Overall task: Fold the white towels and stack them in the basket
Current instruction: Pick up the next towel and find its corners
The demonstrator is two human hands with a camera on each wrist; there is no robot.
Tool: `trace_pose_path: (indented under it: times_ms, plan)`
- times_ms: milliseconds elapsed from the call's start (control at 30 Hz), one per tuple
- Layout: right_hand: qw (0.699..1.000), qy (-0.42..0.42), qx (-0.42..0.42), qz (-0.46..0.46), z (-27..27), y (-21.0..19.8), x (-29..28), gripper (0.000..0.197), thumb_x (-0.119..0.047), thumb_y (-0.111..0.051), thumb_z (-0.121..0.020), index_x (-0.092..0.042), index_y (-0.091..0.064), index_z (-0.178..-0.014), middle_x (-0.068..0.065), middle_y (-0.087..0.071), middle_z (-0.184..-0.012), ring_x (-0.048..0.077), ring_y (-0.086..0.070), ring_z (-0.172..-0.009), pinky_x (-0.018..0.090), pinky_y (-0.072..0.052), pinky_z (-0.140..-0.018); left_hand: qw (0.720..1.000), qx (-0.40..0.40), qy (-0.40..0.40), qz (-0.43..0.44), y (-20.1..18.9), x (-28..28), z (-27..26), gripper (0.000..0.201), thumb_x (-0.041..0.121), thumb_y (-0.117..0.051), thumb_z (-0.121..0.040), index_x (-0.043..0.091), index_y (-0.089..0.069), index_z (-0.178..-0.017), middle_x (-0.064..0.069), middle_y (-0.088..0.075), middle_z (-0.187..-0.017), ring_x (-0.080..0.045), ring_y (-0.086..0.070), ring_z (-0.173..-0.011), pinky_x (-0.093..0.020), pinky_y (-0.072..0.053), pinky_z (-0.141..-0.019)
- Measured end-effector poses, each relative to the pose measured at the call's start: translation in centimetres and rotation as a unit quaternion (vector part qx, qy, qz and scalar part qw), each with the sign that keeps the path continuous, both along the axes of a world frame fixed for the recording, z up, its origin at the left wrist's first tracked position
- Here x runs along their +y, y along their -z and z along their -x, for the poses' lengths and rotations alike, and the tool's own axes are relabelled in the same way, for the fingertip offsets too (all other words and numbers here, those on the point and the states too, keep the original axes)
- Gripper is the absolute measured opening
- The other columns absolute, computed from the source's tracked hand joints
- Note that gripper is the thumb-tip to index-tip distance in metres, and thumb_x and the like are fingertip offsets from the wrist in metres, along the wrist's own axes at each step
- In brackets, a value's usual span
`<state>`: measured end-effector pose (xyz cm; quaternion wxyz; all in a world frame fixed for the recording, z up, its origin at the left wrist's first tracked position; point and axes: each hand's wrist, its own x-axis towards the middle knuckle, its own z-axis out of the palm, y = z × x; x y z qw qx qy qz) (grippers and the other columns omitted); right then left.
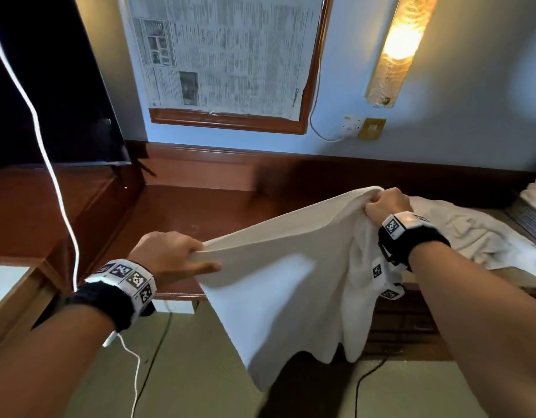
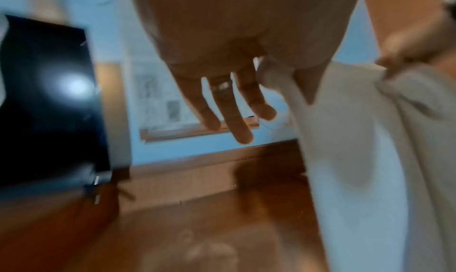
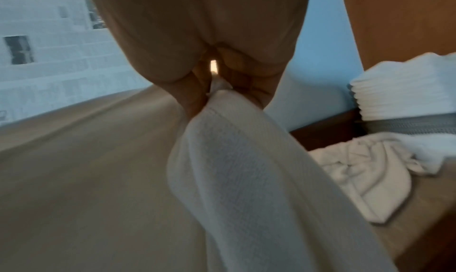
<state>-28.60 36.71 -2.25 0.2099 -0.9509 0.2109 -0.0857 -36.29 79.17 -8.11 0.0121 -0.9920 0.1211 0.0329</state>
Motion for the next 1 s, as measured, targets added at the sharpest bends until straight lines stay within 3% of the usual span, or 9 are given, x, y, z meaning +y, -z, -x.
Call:
trace_pose_path:
  times_ms: [100, 167, 233, 400, 567, 767, 833, 933, 1000]
  plan:
    - [1.0, -0.004, -0.001, -0.027, 0.9, 1.8, -0.5, 0.023, -0.018, -0.058, -0.089, -0.004, -0.069, -0.104, 0.02, -0.067, -0.106, 0.04, -0.061, -0.1, 0.035, -0.046, -0.079, 0.98, -0.066, -0.093, 0.164, 1.7, -0.2, 0.4, 0.038, 0.071, -0.058, -0.083, 0.036, -0.05, -0.073, 0.007, -0.06, -0.075, -0.024, -0.063, -0.079, -0.032, -0.044, -0.066]
    - [0.999, -0.022, 0.004, -0.045, 1.9, 3.1, -0.9, 0.02, -0.017, -0.064, -0.087, -0.007, -0.074, -0.1, 0.02, -0.068, -0.1, 0.038, -0.062, -0.095, 0.032, -0.043, -0.074, 0.915, -0.128, -0.147, 0.353, 2.7, -0.5, 0.3, 0.027, 0.038, -0.072, -0.088, 0.032, -0.049, -0.074, 0.003, -0.057, -0.068, -0.024, -0.058, -0.069, -0.029, -0.043, -0.063]
    - [0.997, -0.04, 0.015, -0.066, 2.8, 4.7, -1.2, 0.012, -0.014, -0.066, -0.084, -0.013, -0.077, -0.088, 0.017, -0.069, -0.087, 0.034, -0.063, -0.087, 0.03, -0.041, -0.071, 0.85, -0.177, -0.183, 0.461, 3.1, -0.4, -0.2, 0.018, 0.023, -0.073, -0.088, 0.03, -0.057, -0.086, 0.005, -0.059, -0.07, -0.015, -0.055, -0.066, -0.02, -0.044, -0.064]
    - [0.988, -0.1, 0.057, -0.104, 4.2, 9.4, -1.2, 0.013, -0.021, -0.067, -0.076, -0.032, -0.074, -0.072, -0.004, -0.071, -0.073, 0.024, -0.068, -0.079, 0.034, -0.055, -0.072, 0.825, -0.153, -0.29, 0.46, 4.7, 1.3, -1.3, 0.025, 0.038, -0.064, -0.091, 0.014, -0.072, -0.09, -0.004, -0.064, -0.074, -0.026, -0.06, -0.078, -0.03, -0.042, -0.07]
    - [0.996, -0.06, 0.056, -0.022, 7.2, 13.2, -2.3, 0.013, -0.008, -0.062, -0.088, -0.011, -0.075, -0.092, 0.018, -0.067, -0.097, 0.036, -0.061, -0.091, 0.035, -0.046, -0.075, 0.822, -0.115, -0.368, 0.419, 6.3, 3.9, -0.6, 0.023, 0.029, -0.058, -0.097, 0.015, -0.074, -0.106, -0.009, -0.064, -0.091, -0.031, -0.06, -0.091, -0.032, -0.042, -0.079]
    - [0.993, 0.015, 0.115, 0.026, 10.3, 17.9, -4.5, 0.015, -0.014, -0.057, -0.09, -0.012, -0.07, -0.098, 0.022, -0.068, -0.1, 0.041, -0.064, -0.096, 0.038, -0.05, -0.078, 0.814, -0.091, -0.448, 0.358, 9.6, 8.2, 1.5, 0.027, 0.025, -0.054, -0.098, 0.013, -0.073, -0.113, -0.021, -0.07, -0.108, -0.039, -0.064, -0.102, -0.042, -0.05, -0.088]
    - [0.995, 0.04, 0.087, -0.004, 10.4, 17.9, -4.9, 0.02, -0.012, -0.058, -0.089, -0.01, -0.072, -0.103, 0.023, -0.069, -0.103, 0.041, -0.063, -0.099, 0.037, -0.05, -0.081, 0.778, -0.104, -0.488, 0.382, 9.7, 9.1, 2.0, 0.031, 0.031, -0.049, -0.1, 0.015, -0.071, -0.113, -0.022, -0.07, -0.104, -0.034, -0.07, -0.089, -0.037, -0.056, -0.078]
    - [0.994, 0.085, -0.009, -0.065, 9.6, 16.8, -4.9, 0.023, -0.007, -0.058, -0.085, -0.006, -0.072, -0.104, 0.024, -0.07, -0.102, 0.042, -0.062, -0.098, 0.037, -0.048, -0.081, 0.716, -0.138, -0.519, 0.447, 9.3, 9.8, 2.2, 0.033, 0.043, -0.042, -0.098, 0.022, -0.067, -0.102, -0.018, -0.07, -0.082, -0.018, -0.063, -0.04, -0.022, -0.052, -0.039]
    - [0.986, 0.11, -0.082, -0.097, 8.5, 15.4, -4.3, 0.021, -0.01, -0.058, -0.085, -0.005, -0.072, -0.101, 0.024, -0.07, -0.097, 0.039, -0.061, -0.09, 0.038, -0.045, -0.075, 0.687, -0.171, -0.51, 0.489, 11.9, 13.6, 0.9, 0.038, 0.054, -0.039, -0.092, 0.029, -0.066, -0.098, -0.014, -0.073, -0.084, -0.03, -0.067, -0.048, -0.039, -0.06, -0.049]
